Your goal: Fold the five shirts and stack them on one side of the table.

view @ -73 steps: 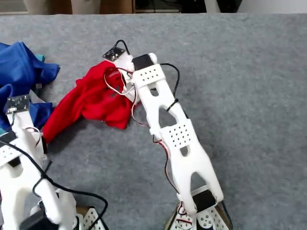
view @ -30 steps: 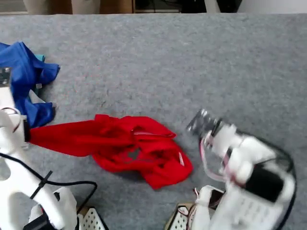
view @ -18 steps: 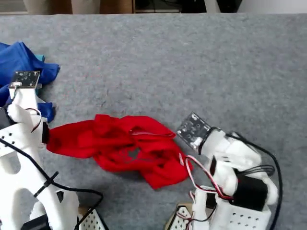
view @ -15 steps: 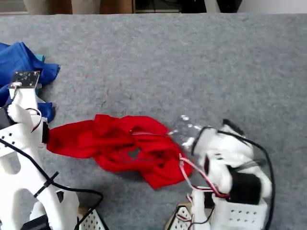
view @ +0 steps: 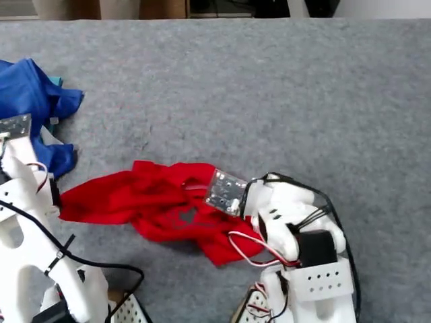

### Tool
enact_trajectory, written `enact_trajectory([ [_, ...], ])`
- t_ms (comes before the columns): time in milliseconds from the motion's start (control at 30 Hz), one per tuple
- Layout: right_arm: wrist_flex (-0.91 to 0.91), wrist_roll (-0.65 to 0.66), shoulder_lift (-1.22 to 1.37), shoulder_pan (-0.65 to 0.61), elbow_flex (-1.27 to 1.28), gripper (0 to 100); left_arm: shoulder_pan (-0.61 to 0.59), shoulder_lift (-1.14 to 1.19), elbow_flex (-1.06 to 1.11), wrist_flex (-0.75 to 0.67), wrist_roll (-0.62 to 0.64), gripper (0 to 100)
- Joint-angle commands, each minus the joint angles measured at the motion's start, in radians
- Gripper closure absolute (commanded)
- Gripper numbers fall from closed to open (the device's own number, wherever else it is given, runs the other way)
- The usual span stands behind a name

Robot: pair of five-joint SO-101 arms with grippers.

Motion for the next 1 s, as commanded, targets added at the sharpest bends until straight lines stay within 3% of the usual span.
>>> enact_trajectory([
  [0, 0.011, 0.075, 0.085, -0.005, -0.036, 89.2, -0.02, -0.022, -0.002, -0.012, 0.008, 98],
  [367, 0.011, 0.227, 0.412, -0.012, -0.217, 88.3, -0.021, -0.022, -0.002, -0.005, 0.008, 98],
  [567, 0.06, 0.239, 0.441, -0.045, -0.214, 88.2, -0.012, -0.022, -0.005, -0.012, 0.008, 98],
  [967, -0.058, 0.19, 0.446, -0.12, -0.116, 88.2, -0.018, -0.022, -0.002, -0.012, 0.008, 98],
])
